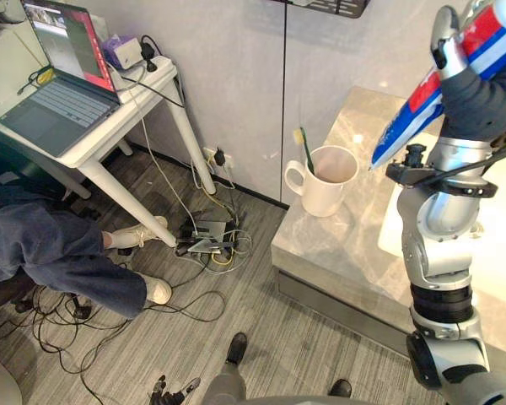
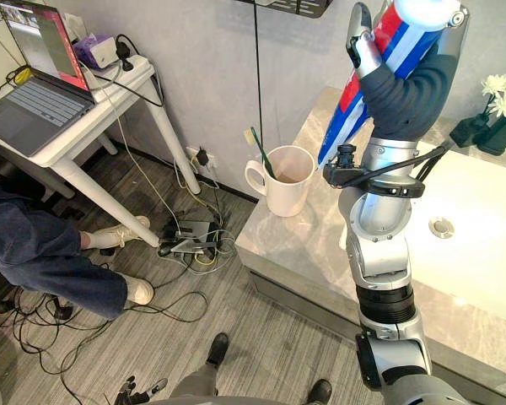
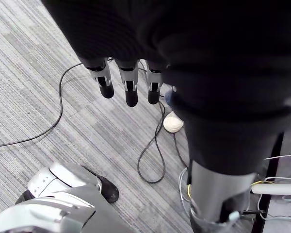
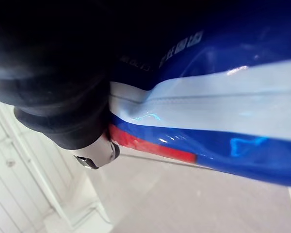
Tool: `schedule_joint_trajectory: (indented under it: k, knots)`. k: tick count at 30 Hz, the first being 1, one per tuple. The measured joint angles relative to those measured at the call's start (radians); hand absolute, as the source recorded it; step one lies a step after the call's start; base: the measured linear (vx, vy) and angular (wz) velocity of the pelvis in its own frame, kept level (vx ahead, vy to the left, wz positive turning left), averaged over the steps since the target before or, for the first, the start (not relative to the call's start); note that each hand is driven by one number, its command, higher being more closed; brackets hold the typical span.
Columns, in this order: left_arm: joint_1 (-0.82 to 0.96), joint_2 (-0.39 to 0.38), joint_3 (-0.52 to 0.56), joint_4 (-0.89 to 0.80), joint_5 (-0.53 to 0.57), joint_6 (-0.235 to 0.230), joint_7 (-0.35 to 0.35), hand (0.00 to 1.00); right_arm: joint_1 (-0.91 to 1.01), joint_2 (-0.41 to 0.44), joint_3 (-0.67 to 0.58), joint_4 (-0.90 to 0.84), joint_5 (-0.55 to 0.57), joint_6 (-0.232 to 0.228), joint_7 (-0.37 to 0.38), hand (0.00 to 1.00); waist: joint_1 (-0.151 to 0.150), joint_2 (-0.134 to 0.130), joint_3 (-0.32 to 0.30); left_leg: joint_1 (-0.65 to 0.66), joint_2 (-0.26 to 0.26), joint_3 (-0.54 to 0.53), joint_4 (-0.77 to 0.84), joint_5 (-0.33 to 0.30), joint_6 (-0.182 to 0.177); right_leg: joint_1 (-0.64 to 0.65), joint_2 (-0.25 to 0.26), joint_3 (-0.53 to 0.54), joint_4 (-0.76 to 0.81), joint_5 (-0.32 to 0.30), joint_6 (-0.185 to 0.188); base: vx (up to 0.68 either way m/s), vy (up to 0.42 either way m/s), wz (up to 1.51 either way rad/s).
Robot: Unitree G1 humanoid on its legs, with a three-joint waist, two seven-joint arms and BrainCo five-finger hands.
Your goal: Organize washtable
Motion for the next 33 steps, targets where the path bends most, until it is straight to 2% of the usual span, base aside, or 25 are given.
schedule_joint_trajectory:
  k: [23, 33]
  knots:
    - [-0.038, -0.003, 0.0, -0.028, -0.031, -0.014, 0.001, 0.0, -0.04, 0.0, -0.037, -0.03, 0.0, -0.001, -0.015, 1.0, -0.001, -0.005, 0.08, -0.027, 0.0, 0.007, 0.0, 0.001, 0.0, -0.033, 0.0, 0.01, 0.003, 0.0, 0.0, 0.0, 0.0, 0.0]
    - [-0.039, 0.003, -0.014, -0.028, -0.038, -0.023, 0.004, 0.0, -0.04, 0.001, -0.007, -0.025, 0.0, -0.001, -0.012, 1.0, -0.001, -0.007, 0.088, -0.038, 0.004, 0.011, 0.0, 0.002, -0.002, -0.049, 0.005, 0.02, 0.005, 0.001, -0.001, -0.01, 0.003, -0.01]
